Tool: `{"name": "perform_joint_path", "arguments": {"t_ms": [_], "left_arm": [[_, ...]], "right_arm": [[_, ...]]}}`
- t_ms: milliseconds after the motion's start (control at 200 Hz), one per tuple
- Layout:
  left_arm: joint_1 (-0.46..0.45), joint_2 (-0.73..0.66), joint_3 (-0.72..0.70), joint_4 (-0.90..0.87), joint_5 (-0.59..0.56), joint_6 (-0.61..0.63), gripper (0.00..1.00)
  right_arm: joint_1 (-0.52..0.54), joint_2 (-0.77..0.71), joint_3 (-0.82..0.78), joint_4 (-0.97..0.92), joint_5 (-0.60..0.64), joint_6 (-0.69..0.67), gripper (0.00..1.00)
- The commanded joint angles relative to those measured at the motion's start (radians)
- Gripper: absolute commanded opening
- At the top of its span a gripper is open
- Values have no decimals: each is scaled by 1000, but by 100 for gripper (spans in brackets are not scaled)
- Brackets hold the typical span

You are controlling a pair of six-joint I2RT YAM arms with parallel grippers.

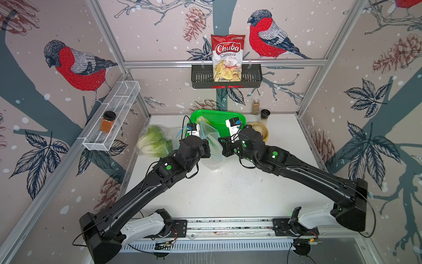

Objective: Put the chinese cabbages into a zipper bag and zip it
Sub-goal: Open the zipper of the food storage bag at the center of the board.

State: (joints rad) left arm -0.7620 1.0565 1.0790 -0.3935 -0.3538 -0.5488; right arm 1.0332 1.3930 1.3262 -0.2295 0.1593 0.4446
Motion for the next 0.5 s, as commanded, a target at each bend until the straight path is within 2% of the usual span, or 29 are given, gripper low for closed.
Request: {"name": "perform_joint_path", "arguments": {"t_ms": [0, 180, 270, 400, 495], "left_arm": [[6, -24, 8, 29, -33, 29, 0], [12, -26, 109, -122, -13, 155, 0], [12, 9, 152, -214, 32, 194, 0], [6, 41, 127, -235, 99, 200, 0], [-2, 66, 86, -196, 143, 191, 0]], "right_arm": [[6, -5, -11, 48, -6, 36, 10], [26, -23, -74, 118, -69, 120, 15], [17, -57, -155, 188, -93, 180, 23], [-16, -104, -272, 208, -60, 253, 34], [-53, -125, -358, 221, -103, 299, 39]]}}
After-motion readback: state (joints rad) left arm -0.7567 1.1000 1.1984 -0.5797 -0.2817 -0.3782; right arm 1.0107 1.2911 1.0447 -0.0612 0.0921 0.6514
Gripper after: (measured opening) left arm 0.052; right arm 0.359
